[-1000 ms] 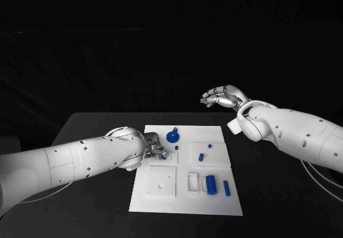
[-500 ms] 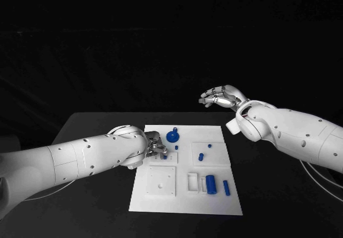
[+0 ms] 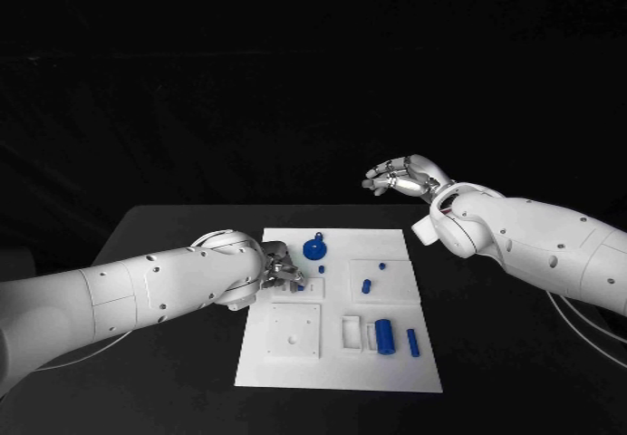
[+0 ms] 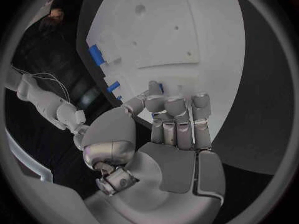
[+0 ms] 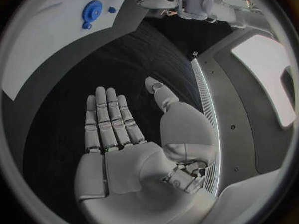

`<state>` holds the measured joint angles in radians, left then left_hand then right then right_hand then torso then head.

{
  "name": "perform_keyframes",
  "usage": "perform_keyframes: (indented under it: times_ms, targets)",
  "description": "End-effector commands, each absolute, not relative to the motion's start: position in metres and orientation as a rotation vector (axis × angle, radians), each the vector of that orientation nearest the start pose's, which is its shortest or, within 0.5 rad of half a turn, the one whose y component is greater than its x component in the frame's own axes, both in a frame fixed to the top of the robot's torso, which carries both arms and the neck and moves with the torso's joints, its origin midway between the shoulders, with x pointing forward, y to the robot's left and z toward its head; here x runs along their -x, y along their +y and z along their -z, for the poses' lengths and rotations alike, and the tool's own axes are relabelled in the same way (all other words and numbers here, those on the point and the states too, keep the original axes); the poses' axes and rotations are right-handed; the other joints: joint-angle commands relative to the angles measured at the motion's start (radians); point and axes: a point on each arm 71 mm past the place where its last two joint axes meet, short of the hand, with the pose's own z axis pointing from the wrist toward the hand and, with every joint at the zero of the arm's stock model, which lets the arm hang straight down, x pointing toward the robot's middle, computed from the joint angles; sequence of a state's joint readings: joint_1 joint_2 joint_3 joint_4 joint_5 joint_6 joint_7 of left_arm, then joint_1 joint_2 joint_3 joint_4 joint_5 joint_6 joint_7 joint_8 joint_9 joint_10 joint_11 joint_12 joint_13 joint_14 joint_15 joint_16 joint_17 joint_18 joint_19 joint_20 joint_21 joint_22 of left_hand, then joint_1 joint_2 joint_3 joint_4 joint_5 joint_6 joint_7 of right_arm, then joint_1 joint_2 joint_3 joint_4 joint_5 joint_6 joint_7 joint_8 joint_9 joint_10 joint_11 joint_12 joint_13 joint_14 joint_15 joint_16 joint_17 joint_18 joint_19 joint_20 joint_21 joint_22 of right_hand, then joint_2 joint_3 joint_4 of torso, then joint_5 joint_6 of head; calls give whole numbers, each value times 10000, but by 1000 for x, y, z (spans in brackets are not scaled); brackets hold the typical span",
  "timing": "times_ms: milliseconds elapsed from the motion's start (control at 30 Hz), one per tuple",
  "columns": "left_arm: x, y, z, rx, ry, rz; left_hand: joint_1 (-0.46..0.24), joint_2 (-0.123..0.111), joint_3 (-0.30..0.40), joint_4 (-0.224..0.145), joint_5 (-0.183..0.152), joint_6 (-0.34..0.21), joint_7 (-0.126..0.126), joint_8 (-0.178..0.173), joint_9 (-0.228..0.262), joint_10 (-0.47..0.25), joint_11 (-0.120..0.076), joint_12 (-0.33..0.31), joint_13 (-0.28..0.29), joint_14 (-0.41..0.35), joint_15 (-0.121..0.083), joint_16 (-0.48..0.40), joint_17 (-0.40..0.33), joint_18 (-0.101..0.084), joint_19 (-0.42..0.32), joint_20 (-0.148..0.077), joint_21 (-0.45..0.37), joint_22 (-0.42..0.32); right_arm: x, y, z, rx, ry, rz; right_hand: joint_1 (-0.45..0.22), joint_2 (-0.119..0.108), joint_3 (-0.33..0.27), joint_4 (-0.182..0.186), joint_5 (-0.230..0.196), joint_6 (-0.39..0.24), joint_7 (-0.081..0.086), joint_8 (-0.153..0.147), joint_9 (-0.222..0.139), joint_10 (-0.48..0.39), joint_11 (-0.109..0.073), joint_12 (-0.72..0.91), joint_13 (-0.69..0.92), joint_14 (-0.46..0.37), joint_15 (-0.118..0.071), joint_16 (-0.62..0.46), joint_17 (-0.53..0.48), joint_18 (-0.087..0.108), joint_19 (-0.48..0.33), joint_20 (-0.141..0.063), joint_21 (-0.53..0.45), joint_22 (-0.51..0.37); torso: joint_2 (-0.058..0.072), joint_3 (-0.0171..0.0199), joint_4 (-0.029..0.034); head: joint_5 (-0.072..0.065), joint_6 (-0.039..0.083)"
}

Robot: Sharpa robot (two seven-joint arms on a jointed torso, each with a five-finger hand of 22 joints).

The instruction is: Assemble the parts on the task board

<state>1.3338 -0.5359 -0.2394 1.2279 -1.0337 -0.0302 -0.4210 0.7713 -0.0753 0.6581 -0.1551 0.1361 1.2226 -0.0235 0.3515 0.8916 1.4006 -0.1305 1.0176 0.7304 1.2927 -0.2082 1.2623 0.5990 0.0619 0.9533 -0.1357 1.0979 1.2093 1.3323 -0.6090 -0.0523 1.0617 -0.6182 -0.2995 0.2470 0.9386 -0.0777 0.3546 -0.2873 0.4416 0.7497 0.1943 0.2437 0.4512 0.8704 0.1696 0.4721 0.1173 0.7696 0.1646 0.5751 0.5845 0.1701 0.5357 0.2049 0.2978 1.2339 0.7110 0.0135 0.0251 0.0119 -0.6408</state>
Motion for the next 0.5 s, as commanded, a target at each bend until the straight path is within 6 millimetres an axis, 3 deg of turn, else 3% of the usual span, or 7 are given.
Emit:
perform_keyframes:
  times_ms: [33,100,200,333,500]
  targets:
    - [-529,153,230,1279,21858,4119,-214,-130,-238,144,-280,-52,31,-29,5,16,1,36,-40,-22,33,25,-61,-11,-86,-1301,-87,-3,-584,-220,133,-4873,14810,-10706,-76,-14,-4,9,41,51,299,55,-14,42,5,-39,-15,-62,-12,7,-12,20,-87,18,-40,17,-2,1,5,-8,10]
    - [-529,156,229,1476,21817,4160,-304,-300,-291,317,-587,-67,30,-59,2,4,-1,40,-76,-43,12,35,-108,-1,-103,-1308,-130,-15,-584,-220,133,-4876,14812,-10698,-85,-13,-9,11,46,48,300,54,-18,41,6,-42,-23,-66,-10,7,-16,20,-89,20,-46,19,0,-2,7,-18,19]
    - [-528,159,229,1616,21807,4207,-397,-633,-266,603,-753,-181,66,-158,-28,-10,22,37,-127,-84,-18,35,-176,6,-120,-1313,-184,-28,-584,-221,133,-4895,14805,-10669,-101,-13,-18,14,54,43,303,52,-24,39,9,-47,-36,-74,-6,7,-24,20,-95,22,-55,22,-1,-3,11,-17,26]
    - [-527,167,230,2023,22008,4291,-264,-1260,-9,1159,-791,-506,202,-406,-95,3,153,26,-230,-143,-26,52,-297,1,-113,-1314,-243,-35,-585,-222,133,-4981,14826,-10666,-112,-5,-23,14,65,37,305,50,-31,37,12,-53,-50,-82,-3,8,-33,21,-99,24,-64,26,-2,-4,11,-26,38]
    - [-526,176,228,2555,22185,4662,-246,-1681,71,1664,-822,-585,240,-511,-102,9,189,43,-280,-163,-8,99,-367,-14,-108,-1308,-254,-18,-585,-224,134,-5066,14801,-10626,-117,-7,-28,9,71,25,309,45,-41,30,16,-63,-68,-94,1,8,-44,22,-108,26,-77,31,-7,0,8,-12,62]
